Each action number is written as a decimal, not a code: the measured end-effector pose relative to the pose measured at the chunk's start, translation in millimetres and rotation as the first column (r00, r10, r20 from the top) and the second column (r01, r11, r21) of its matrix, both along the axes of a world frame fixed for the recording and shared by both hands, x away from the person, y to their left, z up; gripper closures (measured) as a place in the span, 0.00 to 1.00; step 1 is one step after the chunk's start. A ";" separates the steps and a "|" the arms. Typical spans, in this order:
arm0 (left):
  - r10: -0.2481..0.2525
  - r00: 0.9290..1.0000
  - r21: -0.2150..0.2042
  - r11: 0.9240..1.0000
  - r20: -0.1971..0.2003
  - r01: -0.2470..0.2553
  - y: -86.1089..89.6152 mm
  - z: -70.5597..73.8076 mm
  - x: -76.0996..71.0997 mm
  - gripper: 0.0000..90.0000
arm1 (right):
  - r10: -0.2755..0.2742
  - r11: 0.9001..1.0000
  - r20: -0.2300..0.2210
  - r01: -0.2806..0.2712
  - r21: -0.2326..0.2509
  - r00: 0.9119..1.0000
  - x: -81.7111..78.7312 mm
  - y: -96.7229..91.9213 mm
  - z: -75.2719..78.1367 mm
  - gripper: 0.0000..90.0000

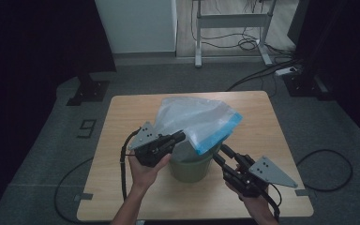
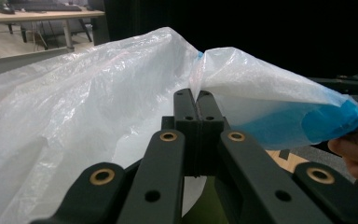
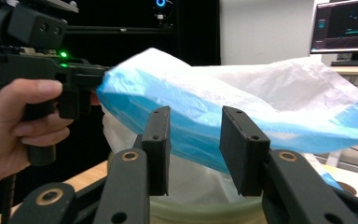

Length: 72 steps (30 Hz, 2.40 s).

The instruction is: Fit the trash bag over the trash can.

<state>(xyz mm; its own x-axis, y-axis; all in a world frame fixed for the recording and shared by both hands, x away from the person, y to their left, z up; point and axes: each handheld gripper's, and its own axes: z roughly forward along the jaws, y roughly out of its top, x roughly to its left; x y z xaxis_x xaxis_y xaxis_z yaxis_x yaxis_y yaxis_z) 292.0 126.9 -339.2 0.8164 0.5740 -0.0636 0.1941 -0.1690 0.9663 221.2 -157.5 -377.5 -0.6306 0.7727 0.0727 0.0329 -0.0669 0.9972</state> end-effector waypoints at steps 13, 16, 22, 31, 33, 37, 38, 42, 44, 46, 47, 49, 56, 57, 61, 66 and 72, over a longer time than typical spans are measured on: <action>0.014 1.000 -0.003 1.000 -0.017 -0.014 -2.3 -4.6 1.8 1.00 | 0.003 1.000 -0.044 -0.004 -0.026 0.999 -4.7 4.6 -22.1 0.69; 0.013 1.000 -0.002 1.000 -0.017 -0.013 -2.3 -4.6 2.1 1.00 | 0.006 1.000 -0.051 -0.007 -0.021 0.999 -1.4 6.0 -21.3 0.68; 0.012 1.000 -0.001 1.000 -0.022 -0.012 -2.8 -4.8 2.9 1.00 | 0.007 1.000 -0.038 -0.008 -0.029 0.999 4.8 10.9 -14.2 0.68; 0.019 0.999 -0.003 1.000 -0.029 -0.019 -3.0 -3.4 4.3 1.00 | 0.050 0.998 -0.025 -0.052 -0.045 0.998 2.8 20.4 -8.4 0.69; 0.019 0.999 -0.005 1.000 -0.030 -0.019 -3.0 -3.2 4.6 1.00 | 0.054 0.998 -0.027 -0.055 -0.042 0.998 2.3 20.7 -8.5 0.69; 0.017 0.999 -0.002 1.000 -0.034 -0.018 -4.2 -3.2 5.4 1.00 | 0.059 0.997 -0.026 -0.060 -0.046 0.998 1.6 21.6 -8.8 0.70; 0.017 0.999 -0.002 1.000 -0.034 -0.018 -4.2 -3.2 5.4 1.00 | 0.059 0.997 -0.026 -0.060 -0.046 0.998 1.6 21.6 -8.8 0.70; 0.015 0.999 0.000 1.000 -0.036 -0.015 -5.3 -3.8 5.9 1.00 | 0.045 0.998 -0.028 -0.047 -0.053 0.999 6.3 20.4 -7.9 0.71; 0.015 0.999 0.001 1.000 -0.037 -0.015 -5.4 -3.9 6.1 1.00 | 0.044 0.997 -0.026 -0.046 -0.054 0.999 7.3 19.9 -7.5 0.71; 0.013 0.999 0.002 1.000 -0.037 -0.013 -5.7 -3.8 6.6 1.00 | 0.043 0.997 -0.022 -0.044 -0.062 0.999 8.6 20.2 -6.0 0.72; 0.013 0.999 0.000 1.000 -0.039 -0.013 -6.1 -3.6 6.6 1.00 | 0.045 0.997 -0.016 -0.046 -0.069 0.999 8.8 21.0 -3.7 0.72; 0.013 0.999 0.001 1.000 -0.039 -0.013 -6.2 -3.3 6.5 1.00 | 0.045 0.996 -0.005 -0.045 -0.079 0.999 8.6 22.7 -1.3 0.72; 0.008 0.999 0.003 1.000 -0.040 -0.008 -7.0 -3.2 6.0 1.00 | 0.042 0.994 0.007 -0.041 -0.101 0.999 11.6 28.0 2.0 0.76; 0.007 0.999 0.002 1.000 -0.040 -0.007 -6.8 -3.2 5.9 1.00 | 0.040 0.994 0.008 -0.039 -0.103 0.999 12.2 28.3 2.0 0.78; -0.009 0.999 0.002 1.000 -0.038 0.009 -4.6 -3.2 5.1 1.00 | 0.037 0.994 0.001 -0.036 -0.100 0.999 17.1 27.9 1.4 0.99; -0.048 0.998 -0.029 0.998 -0.030 0.047 2.4 -2.1 4.0 1.00 | 0.015 0.997 -0.027 -0.017 -0.071 1.000 22.9 19.2 0.5 0.99; -0.077 0.997 -0.055 0.996 -0.024 0.075 7.4 -1.0 2.9 1.00 | 0.000 0.998 -0.039 -0.002 -0.058 0.999 26.1 10.6 0.7 0.99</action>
<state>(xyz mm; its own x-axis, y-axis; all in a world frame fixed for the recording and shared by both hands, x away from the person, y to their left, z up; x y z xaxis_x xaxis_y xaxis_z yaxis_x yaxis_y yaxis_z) 294.9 134.3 -340.2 0.8552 0.5054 -0.1149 0.2080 -0.1317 0.9692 247.3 -146.9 -376.9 -0.6287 0.7759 0.0519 0.0715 -0.0087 0.9974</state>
